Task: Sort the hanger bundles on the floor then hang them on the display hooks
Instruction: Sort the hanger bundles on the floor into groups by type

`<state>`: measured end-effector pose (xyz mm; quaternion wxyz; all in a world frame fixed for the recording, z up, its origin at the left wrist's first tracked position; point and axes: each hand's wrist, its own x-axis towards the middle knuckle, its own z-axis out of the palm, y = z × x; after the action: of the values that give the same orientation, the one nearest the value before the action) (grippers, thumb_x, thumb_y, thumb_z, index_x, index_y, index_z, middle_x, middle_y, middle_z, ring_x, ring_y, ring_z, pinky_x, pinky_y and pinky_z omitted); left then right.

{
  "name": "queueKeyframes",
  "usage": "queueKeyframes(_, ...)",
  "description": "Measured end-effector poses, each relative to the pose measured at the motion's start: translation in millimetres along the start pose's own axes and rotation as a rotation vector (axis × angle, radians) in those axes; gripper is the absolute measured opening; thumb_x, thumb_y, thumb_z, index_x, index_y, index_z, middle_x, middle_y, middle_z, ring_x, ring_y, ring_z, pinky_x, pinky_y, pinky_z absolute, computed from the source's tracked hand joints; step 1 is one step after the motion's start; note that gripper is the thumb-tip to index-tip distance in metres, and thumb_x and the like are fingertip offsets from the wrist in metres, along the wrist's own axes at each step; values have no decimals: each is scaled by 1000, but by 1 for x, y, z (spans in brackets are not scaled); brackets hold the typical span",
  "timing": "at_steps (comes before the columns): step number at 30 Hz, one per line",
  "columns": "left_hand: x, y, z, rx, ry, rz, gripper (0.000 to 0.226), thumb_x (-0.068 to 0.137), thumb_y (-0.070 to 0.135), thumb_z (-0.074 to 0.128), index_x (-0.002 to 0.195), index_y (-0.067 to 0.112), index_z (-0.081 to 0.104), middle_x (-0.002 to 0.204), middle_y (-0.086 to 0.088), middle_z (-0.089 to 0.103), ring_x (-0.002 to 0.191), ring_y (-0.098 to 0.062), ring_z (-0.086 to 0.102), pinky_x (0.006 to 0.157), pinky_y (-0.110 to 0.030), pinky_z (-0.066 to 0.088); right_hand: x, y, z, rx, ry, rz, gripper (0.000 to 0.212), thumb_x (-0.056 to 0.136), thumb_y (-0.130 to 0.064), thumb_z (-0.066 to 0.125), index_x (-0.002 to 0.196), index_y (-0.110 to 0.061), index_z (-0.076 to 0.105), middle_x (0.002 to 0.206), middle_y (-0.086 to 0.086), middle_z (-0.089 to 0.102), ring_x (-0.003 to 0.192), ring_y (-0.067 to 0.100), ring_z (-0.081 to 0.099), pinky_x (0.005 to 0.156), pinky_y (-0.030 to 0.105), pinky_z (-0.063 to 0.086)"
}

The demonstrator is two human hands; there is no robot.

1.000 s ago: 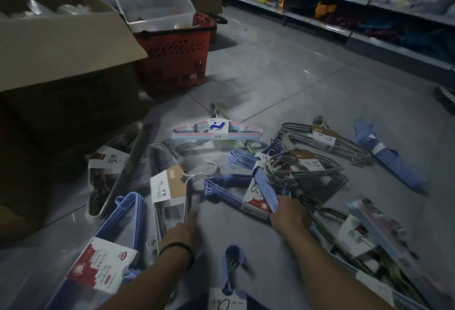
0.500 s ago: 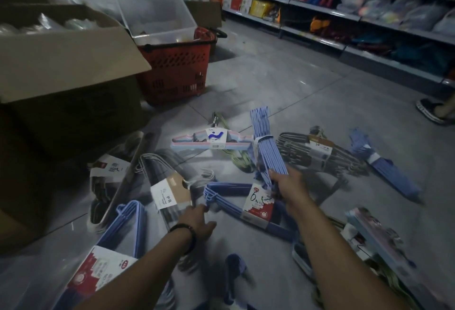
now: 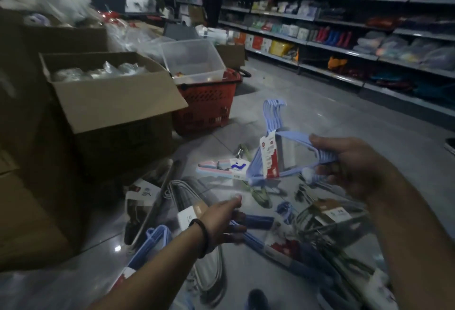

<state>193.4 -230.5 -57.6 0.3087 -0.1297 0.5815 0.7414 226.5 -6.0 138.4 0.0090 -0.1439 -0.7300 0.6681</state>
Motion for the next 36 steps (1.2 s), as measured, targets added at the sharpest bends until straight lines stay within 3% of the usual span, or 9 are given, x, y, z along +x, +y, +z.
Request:
queueKeyframes(4,-12,23,-9,-473,-57,-4,57,105,54,48,132,5,52,130,-17,68,97,-38,75,80,-50,61,3,19,31,180,-178,63,27,99,-37,61,83,-15,68,58,0,48,38,6,46,32,16,33)
queueKeyframes(9,-16,23,-28,-726,-54,51,72,102,64,42,139,4,53,142,-21,61,114,-44,69,93,-55,57,10,62,63,448,-457,112,41,101,-35,51,69,-14,66,47,-1,44,29,4,38,28,14,29)
queueKeyframes(13,-19,42,-46,-890,103,224,51,109,46,40,140,10,60,139,-17,65,134,-36,57,111,-55,45,23,103,61,507,-661,176,42,81,-37,87,85,-10,55,64,4,43,38,10,45,33,18,37)
queueKeyframes(16,-20,45,-60,-839,127,255,44,109,36,45,137,7,61,133,-17,69,124,-33,65,116,-57,41,30,125,57,461,-650,268,38,86,-24,81,109,1,63,83,12,58,42,11,48,34,19,40)
queueKeyframes(19,-19,40,-69,-697,165,329,36,108,30,51,135,8,60,123,-17,74,95,-30,73,101,-56,54,29,126,56,184,-541,321,25,93,-13,63,113,-5,76,113,21,74,39,12,49,35,18,38)
queueKeyframes(22,-22,34,-84,-488,248,377,21,105,27,59,124,17,56,107,-13,78,78,-25,74,72,-45,62,33,124,53,-190,-449,294,44,85,-39,77,125,-24,72,122,4,75,72,23,66,56,29,51)
queueKeyframes(26,-32,27,-115,-227,263,408,23,105,24,59,122,10,54,102,-16,75,75,-27,72,65,-44,60,43,118,70,-74,-347,174,52,79,-49,81,125,-27,69,124,11,72,105,38,73,83,46,59)
queueKeyframes(31,-54,23,-152,-63,295,341,17,108,26,54,115,11,59,98,-19,71,79,-34,69,52,-40,60,33,137,126,-95,-496,162,14,101,-31,66,107,-25,76,104,12,69,86,37,72,70,36,51)
queueKeyframes(36,-62,7,-206,220,383,119,29,108,42,48,110,15,60,88,-9,75,65,-23,72,51,-36,57,19,179,170,-338,-673,223,28,104,-28,63,101,0,65,64,8,53,49,17,56,53,28,44)
